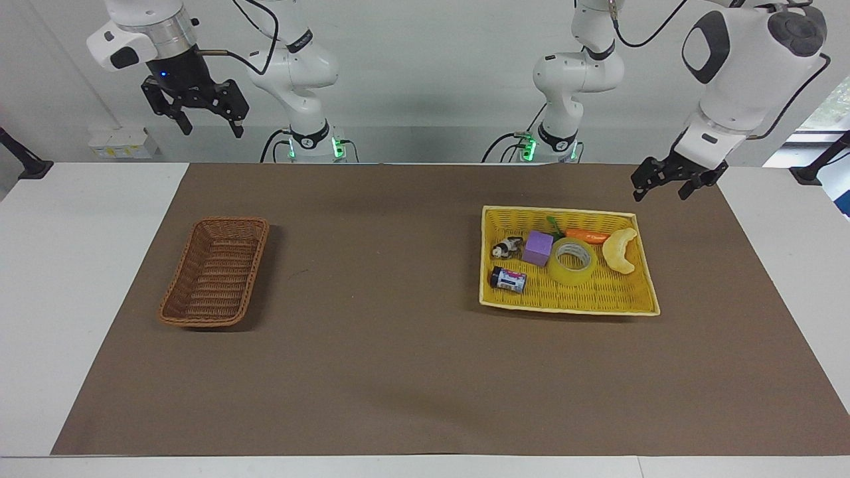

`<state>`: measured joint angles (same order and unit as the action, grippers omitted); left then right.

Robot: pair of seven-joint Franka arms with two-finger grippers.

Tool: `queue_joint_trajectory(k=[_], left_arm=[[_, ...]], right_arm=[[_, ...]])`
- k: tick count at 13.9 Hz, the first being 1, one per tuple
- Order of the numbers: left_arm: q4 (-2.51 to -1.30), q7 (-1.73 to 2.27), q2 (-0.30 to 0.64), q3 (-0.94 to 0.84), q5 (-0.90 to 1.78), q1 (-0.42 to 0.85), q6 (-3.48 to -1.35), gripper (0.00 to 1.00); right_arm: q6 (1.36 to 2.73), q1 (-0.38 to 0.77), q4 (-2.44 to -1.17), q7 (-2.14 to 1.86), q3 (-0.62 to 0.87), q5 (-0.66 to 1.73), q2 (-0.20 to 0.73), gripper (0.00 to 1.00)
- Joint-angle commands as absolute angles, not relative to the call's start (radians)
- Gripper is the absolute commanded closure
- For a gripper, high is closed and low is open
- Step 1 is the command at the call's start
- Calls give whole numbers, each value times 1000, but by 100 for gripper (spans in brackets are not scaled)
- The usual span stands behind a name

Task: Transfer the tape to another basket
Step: 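Reach the left gripper into the yellow basket and grasp the tape roll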

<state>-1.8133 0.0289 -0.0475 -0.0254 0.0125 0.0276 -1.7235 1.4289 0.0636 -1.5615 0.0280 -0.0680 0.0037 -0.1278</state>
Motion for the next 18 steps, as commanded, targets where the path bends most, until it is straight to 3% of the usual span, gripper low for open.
queue_joint_trajectory(k=[1, 7, 12, 13, 15, 16, 18], left_arm=[[-1946, 40, -72, -17, 3, 44, -1859, 0], [-2140, 34, -43, -17, 5, 80, -2086, 0], [-2224, 61, 83, -15, 5, 132, -2302, 0], [-2236, 75, 95, -15, 5, 140, -2319, 5], [-2276, 65, 83, -15, 3, 141, -2350, 79], [-2273, 66, 83, -15, 3, 141, -2333, 100], [-2249, 67, 86, -14, 2, 143, -2272, 100]], right_arm=[[1465, 58, -1601, -22, -67, 32, -149, 0], [1470, 55, -1612, -32, -69, 32, -152, 0], [1470, 57, -1612, -34, -67, 34, -152, 0], [1470, 57, -1612, -34, -67, 34, -152, 0], [1471, 58, -1612, -32, -67, 34, -152, 0], [1470, 58, -1612, -34, -67, 34, -152, 0], [1470, 58, -1612, -34, -67, 34, -152, 0]])
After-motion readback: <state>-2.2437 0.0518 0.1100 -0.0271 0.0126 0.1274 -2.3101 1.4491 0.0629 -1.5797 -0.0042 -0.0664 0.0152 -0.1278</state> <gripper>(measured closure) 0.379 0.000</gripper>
